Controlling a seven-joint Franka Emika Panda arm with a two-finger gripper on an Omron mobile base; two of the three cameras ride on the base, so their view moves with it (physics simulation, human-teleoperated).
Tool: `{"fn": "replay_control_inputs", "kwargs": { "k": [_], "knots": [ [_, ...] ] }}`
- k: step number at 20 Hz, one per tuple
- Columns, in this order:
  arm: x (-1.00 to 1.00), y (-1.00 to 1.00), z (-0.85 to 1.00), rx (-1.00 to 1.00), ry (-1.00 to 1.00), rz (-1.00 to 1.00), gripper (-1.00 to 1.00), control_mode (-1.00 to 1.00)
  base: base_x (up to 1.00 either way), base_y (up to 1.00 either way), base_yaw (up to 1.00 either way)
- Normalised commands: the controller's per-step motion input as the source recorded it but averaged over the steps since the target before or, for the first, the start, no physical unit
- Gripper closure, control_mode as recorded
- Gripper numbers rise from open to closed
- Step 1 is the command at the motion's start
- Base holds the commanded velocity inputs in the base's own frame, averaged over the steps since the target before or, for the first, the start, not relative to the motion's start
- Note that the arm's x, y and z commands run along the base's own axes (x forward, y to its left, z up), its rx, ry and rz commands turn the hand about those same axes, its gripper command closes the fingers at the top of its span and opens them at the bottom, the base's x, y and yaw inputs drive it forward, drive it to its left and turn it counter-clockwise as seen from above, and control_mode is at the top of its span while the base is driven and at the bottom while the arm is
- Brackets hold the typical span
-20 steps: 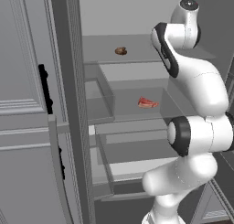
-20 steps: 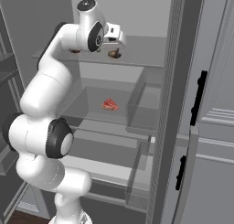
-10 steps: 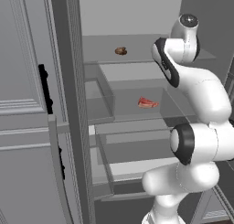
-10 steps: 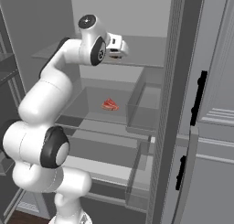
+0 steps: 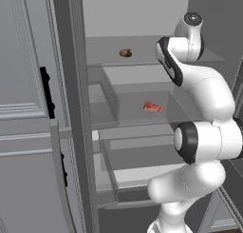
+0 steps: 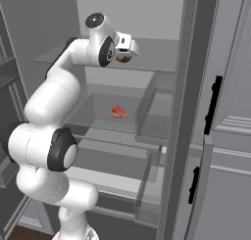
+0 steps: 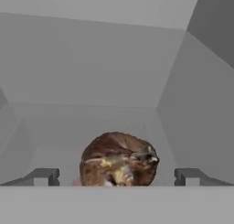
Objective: Place one mushroom and one steak in each tupperware on the nearby counter, to pack two identical lunches.
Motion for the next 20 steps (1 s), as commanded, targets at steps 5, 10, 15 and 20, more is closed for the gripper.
{"fn": "replay_control_inputs", "kwargs": {
  "k": [5,10,15,20],
  "knots": [
    [0.32,0.0,-0.12,0.0,0.1,0.0,-1.0,-1.0,0.0,0.0,0.0],
    [0.03,0.0,0.0,0.0,0.06,0.0,-1.0,-1.0,0.0,0.0,0.0],
    [0.07,0.0,-0.08,0.0,0.02,0.0,-1.0,-1.0,0.0,0.0,0.0],
    [0.0,0.0,-0.34,0.01,0.03,0.0,-1.0,-1.0,0.0,0.0,0.0]
  ]
}}
